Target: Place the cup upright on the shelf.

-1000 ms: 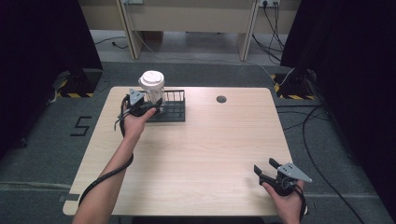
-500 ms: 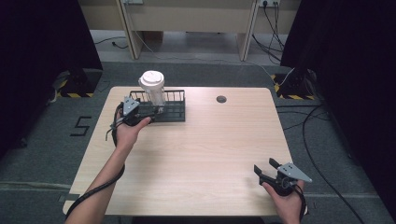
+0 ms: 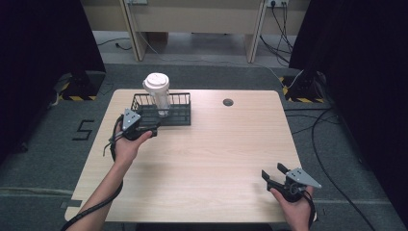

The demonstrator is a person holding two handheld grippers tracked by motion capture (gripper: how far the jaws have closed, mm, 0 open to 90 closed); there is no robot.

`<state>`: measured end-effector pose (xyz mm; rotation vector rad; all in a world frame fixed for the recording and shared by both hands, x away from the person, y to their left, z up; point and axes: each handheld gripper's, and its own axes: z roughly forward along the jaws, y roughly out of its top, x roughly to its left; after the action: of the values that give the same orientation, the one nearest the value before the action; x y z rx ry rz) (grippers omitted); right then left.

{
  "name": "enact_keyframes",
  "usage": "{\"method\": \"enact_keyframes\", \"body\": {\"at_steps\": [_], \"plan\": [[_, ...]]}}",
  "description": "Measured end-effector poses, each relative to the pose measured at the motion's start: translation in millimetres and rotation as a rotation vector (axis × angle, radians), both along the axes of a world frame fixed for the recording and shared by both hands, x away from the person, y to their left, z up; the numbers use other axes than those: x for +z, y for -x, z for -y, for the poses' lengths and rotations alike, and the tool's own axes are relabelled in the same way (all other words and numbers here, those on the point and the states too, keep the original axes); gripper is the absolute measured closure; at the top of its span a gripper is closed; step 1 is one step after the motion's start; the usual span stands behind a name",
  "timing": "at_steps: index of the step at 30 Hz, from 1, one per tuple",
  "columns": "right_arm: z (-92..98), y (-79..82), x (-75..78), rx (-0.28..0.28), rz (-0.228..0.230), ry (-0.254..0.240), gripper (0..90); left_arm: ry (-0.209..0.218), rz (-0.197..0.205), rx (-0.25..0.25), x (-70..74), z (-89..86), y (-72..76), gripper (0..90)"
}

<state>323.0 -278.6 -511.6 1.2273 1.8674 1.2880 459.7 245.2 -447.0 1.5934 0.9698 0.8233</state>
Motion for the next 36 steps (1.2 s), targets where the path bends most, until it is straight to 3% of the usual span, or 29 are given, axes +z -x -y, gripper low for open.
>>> {"method": "enact_keyframes", "body": {"at_steps": [13, 36], "plan": [[0.3, 0.1, 0.0, 0.000, 0.005, 0.006, 27.7, 0.027, -0.011, -0.012, -9.7, -8.8, 28.0, 14.3], [-0.1, 0.2, -0.1, 0.001, 0.003, 0.008, 27.7, 0.018, -0.020, -0.032, -22.2, -19.5, 67.1, 14.3]]}}
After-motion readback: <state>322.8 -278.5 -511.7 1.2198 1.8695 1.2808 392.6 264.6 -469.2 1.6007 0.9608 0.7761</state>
